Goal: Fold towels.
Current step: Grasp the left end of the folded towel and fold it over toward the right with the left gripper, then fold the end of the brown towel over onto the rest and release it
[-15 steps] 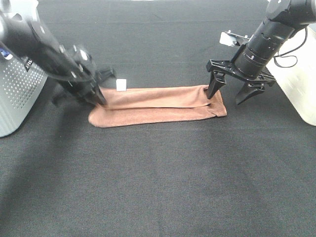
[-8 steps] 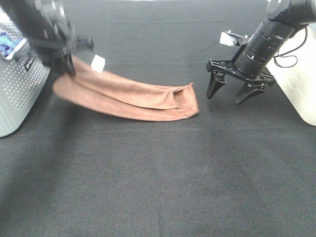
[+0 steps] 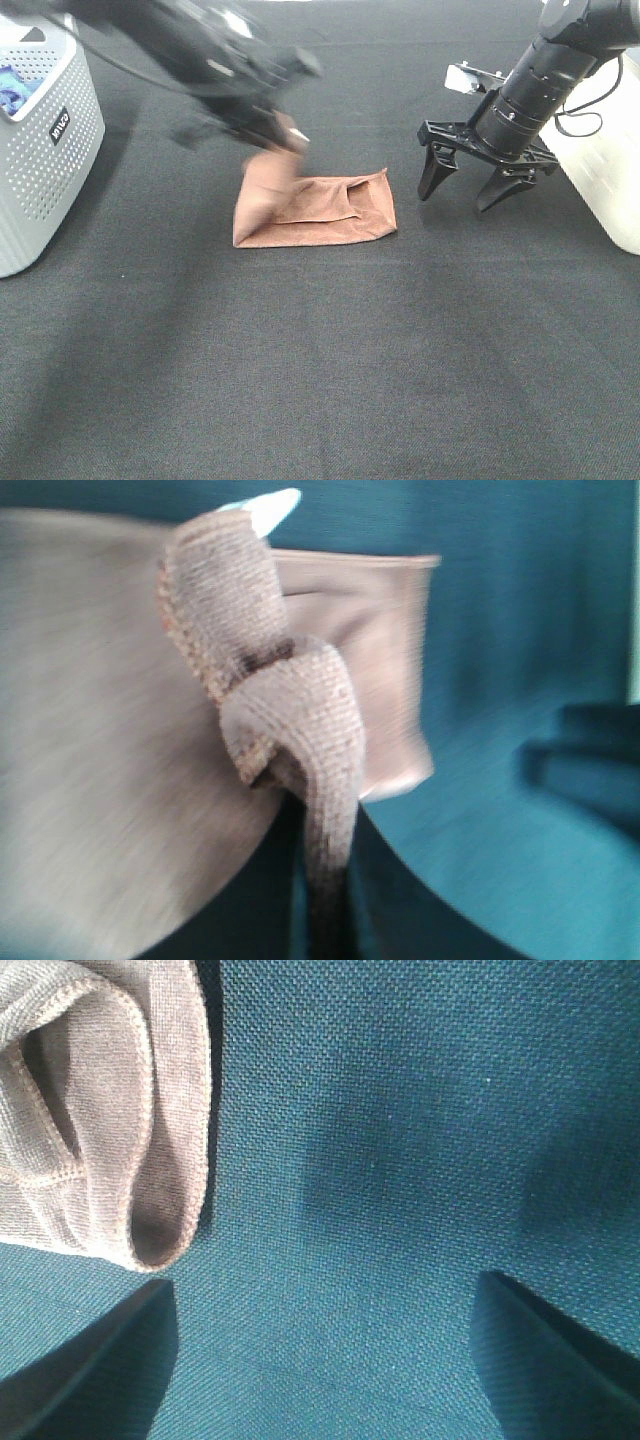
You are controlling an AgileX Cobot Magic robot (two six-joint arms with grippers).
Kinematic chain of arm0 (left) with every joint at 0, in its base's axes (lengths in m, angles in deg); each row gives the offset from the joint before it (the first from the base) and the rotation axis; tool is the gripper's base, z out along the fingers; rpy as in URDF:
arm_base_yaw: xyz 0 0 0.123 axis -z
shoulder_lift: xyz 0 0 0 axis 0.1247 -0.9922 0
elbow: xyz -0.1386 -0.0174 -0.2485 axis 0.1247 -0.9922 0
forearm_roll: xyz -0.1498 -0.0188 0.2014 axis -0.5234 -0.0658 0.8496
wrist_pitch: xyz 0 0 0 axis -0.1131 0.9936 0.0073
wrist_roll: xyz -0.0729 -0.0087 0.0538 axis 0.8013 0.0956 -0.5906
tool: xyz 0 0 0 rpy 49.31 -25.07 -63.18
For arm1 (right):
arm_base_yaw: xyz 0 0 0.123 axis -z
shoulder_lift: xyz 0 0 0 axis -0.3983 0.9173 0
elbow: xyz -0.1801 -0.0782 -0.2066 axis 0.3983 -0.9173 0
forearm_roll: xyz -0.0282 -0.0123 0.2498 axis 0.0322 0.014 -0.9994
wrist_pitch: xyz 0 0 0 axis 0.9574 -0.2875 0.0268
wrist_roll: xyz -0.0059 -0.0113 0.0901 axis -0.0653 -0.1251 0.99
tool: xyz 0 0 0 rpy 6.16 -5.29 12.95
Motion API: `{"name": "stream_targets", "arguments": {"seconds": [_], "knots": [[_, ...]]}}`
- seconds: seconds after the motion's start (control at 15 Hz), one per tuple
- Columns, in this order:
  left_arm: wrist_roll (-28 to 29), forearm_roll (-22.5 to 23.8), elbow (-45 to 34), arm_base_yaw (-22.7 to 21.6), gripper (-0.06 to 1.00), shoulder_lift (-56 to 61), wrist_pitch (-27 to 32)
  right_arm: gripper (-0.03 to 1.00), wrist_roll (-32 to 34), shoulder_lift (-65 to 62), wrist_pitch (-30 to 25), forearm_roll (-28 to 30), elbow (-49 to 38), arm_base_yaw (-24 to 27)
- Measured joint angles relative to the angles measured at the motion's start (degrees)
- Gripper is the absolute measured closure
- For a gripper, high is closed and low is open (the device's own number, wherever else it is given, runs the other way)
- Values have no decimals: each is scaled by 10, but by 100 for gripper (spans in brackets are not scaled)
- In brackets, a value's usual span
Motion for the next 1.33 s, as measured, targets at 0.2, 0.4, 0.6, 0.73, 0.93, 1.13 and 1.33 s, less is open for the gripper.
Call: {"name": "stream_targets", "arguments": {"seconds": [0.2,0.4,0.6,0.73,0.93,1.13,1.33], "knots": [[31,-11,87,28,89,-66,-9,21,0,0,-2,0,0,0],[45,-25,146,53,51,-110,-17,21,1,0,-2,0,0,0],[45,-57,151,60,27,-112,-45,21,5,0,-2,-1,0,0],[29,-97,151,60,22,-112,-68,21,5,-3,-2,-1,0,0],[-75,-115,151,44,21,-101,-70,21,-17,-27,-1,-57,0,0],[-119,-93,151,-14,21,-56,-70,21,-113,-34,-17,-229,0,0],[-122,-83,152,-71,21,-21,-68,21,-252,-9,-47,-448,0,0]]}}
